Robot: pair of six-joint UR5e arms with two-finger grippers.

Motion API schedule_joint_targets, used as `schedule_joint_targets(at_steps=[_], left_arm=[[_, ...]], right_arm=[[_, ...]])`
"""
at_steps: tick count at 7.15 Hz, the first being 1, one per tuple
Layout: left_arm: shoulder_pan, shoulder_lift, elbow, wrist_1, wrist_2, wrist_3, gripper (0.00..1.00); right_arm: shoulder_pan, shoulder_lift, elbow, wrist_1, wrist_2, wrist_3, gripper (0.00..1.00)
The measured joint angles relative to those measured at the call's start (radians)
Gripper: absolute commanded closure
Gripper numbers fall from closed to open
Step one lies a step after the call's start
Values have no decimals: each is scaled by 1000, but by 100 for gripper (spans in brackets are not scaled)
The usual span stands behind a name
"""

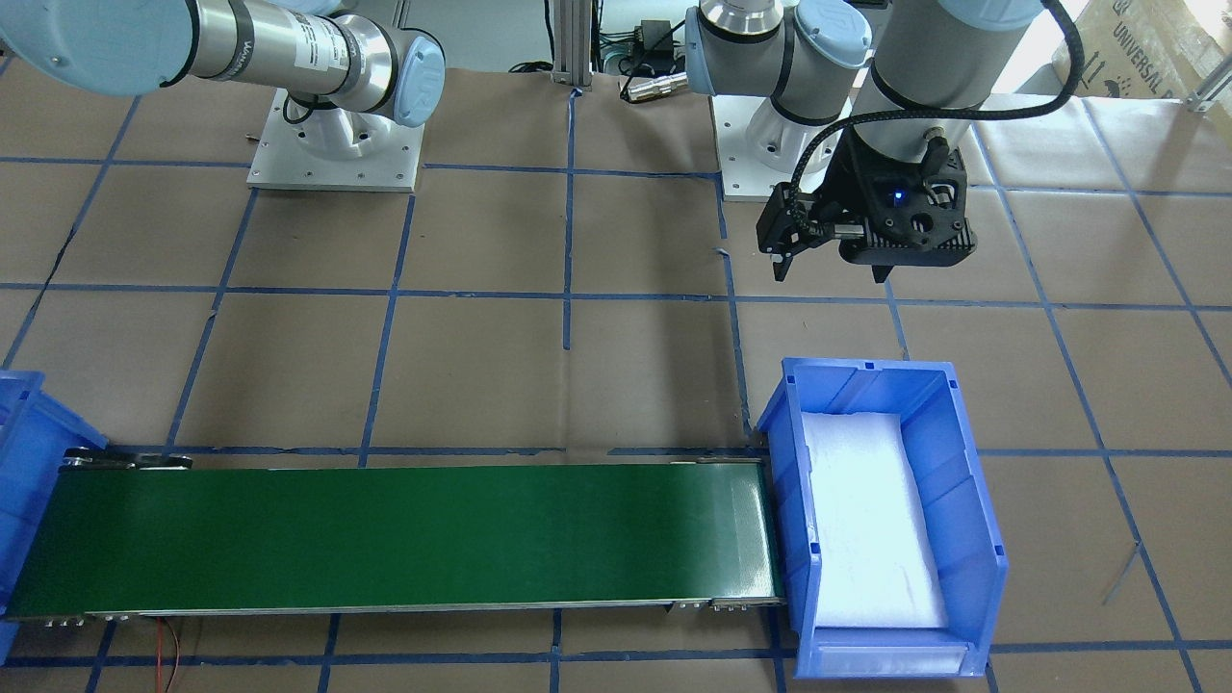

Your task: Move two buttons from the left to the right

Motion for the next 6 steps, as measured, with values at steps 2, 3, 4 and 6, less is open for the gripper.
schedule_joint_targets(at_steps=[2, 3, 4, 6], left_arm=[[-4, -3, 1, -1, -1, -2, 0], [-7, -3, -1, 0, 0, 0, 0], [-8, -3, -3, 0, 2, 4, 0], [-9, -4, -5, -1, 4, 7, 0]], right_arm=[[13, -47, -13, 52, -3, -5, 0], [39, -110, -16, 119, -4, -1, 0], [87, -171, -14, 178, -6, 4, 0], [231, -277, 0, 327, -10, 70, 0]])
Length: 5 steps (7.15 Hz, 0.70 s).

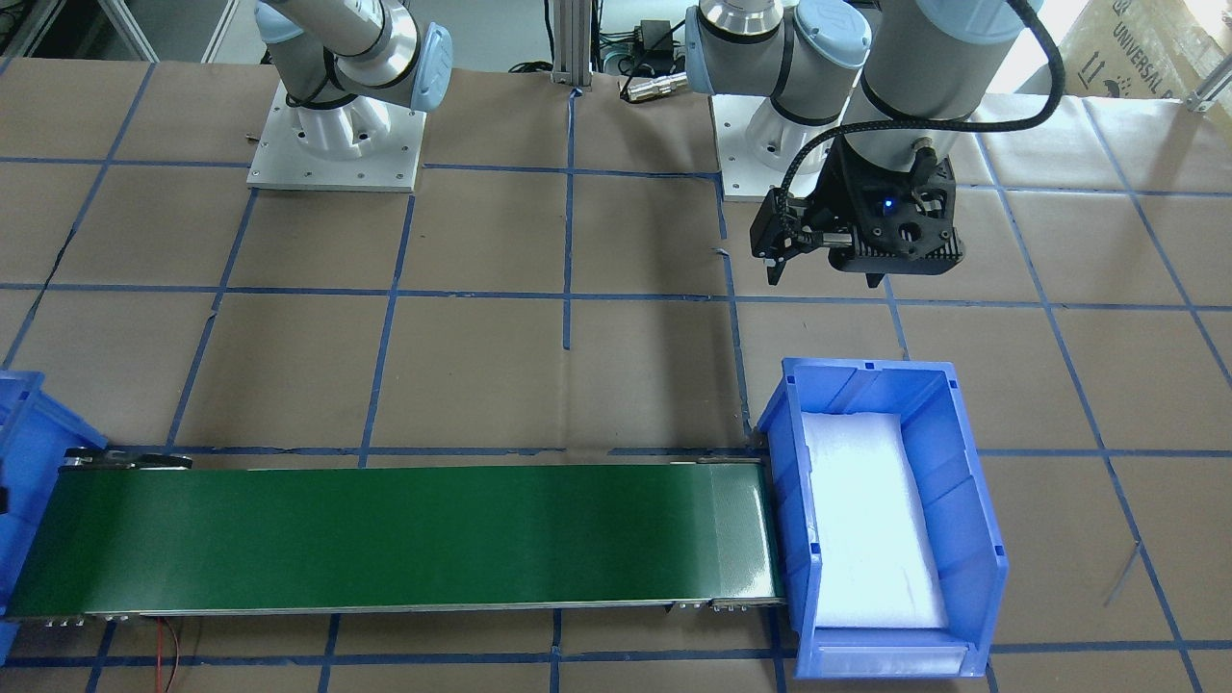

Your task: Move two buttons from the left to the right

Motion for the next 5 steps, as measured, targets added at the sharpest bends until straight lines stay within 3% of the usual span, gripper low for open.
schedule_joint_targets(at_steps=[2, 5], left_arm=[[-1, -1, -2, 1, -2, -2, 0], [-2, -1, -4, 1, -4, -3, 0]], right_arm=[[132, -99, 37, 127, -1, 110, 0], [277, -267, 207, 141, 11, 186, 0]])
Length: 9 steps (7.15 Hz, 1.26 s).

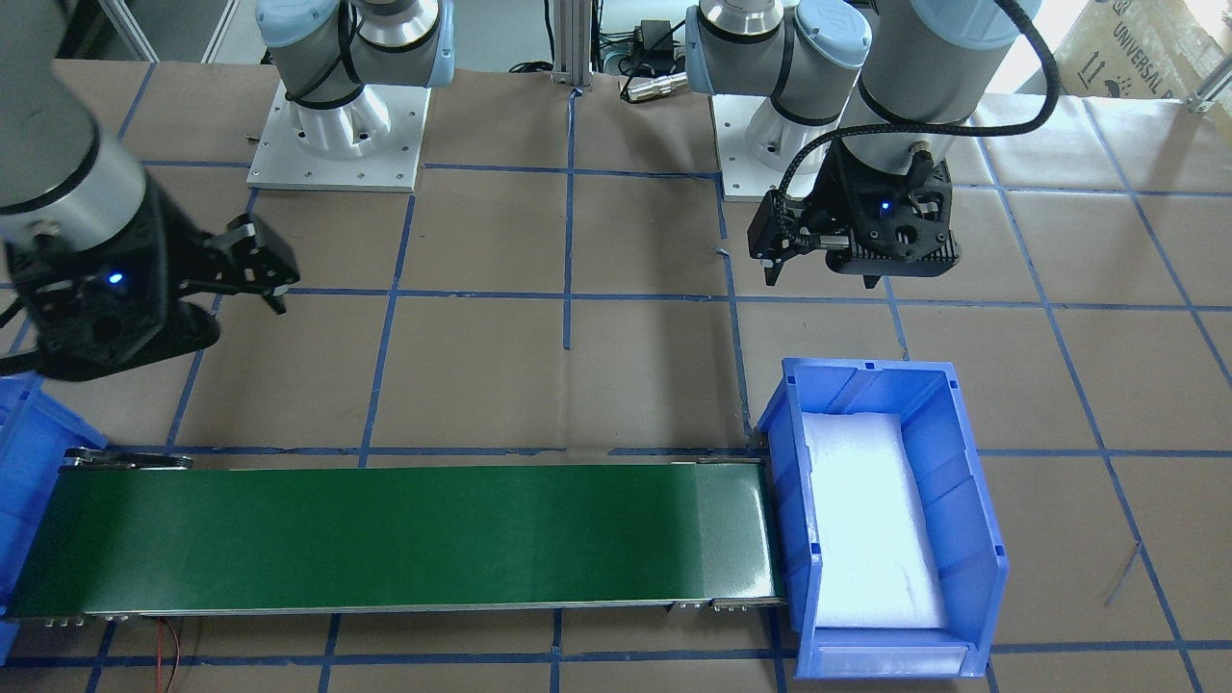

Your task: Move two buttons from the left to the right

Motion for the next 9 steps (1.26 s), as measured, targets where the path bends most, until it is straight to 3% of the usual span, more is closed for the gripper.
schedule_joint_targets(at_steps=[3, 5, 9], left_arm=[[-1, 4, -6, 0, 0, 1, 0], [-1, 6, -8, 0, -1, 1, 0], [-1, 8, -9, 0, -2, -1, 0]], right_arm=[[118, -133, 243, -156, 2, 260, 0], [125, -134, 256, -212, 2, 354, 0], [102, -114, 221, -209, 25, 384, 0]])
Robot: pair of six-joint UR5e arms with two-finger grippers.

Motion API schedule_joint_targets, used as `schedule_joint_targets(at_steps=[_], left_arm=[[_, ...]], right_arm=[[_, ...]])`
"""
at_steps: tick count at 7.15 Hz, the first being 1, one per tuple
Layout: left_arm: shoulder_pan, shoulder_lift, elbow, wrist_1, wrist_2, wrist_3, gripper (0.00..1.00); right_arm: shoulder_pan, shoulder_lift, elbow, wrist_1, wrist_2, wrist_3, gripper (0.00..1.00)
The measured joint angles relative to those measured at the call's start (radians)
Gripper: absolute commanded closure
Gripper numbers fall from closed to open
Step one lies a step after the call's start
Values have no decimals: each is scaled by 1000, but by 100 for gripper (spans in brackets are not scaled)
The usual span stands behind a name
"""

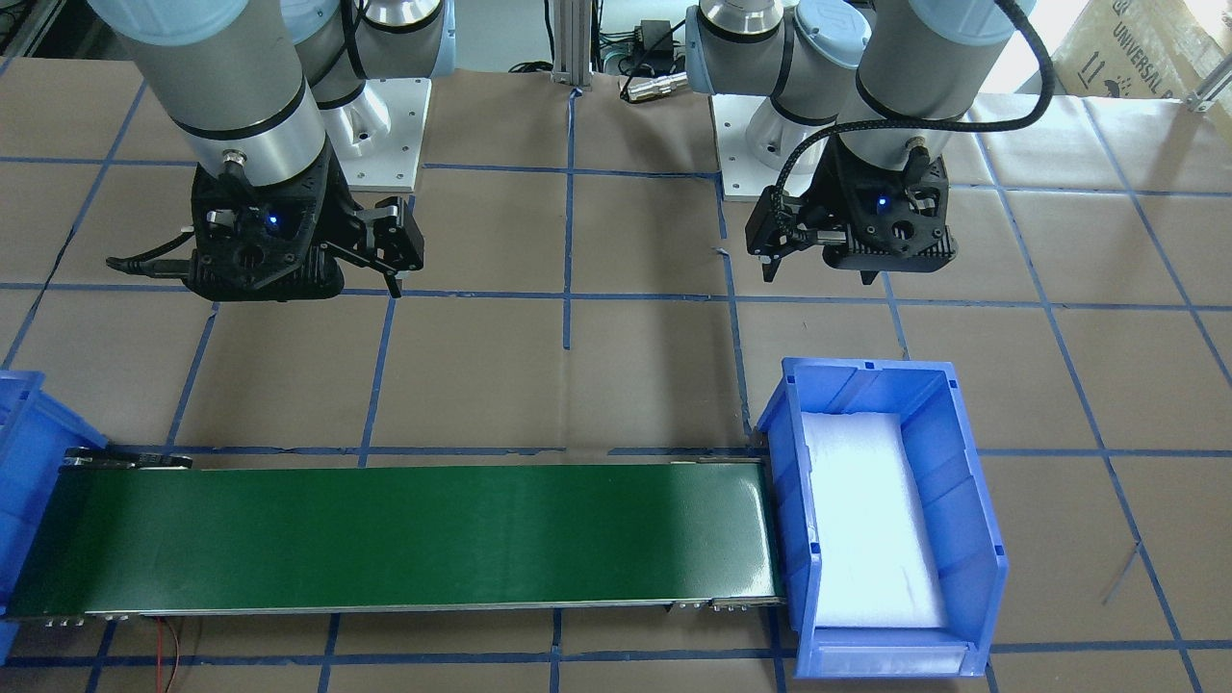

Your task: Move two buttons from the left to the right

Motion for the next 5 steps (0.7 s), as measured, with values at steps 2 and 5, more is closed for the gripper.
schedule_joint_targets(at_steps=[2, 5], left_arm=[[-1, 0, 0, 0, 1, 1, 0], [-4, 1, 1, -1, 0, 0, 0]], right_arm=[[-1, -1, 1, 3, 4, -3, 0], [-4, -2, 9, 0, 9, 0, 0]])
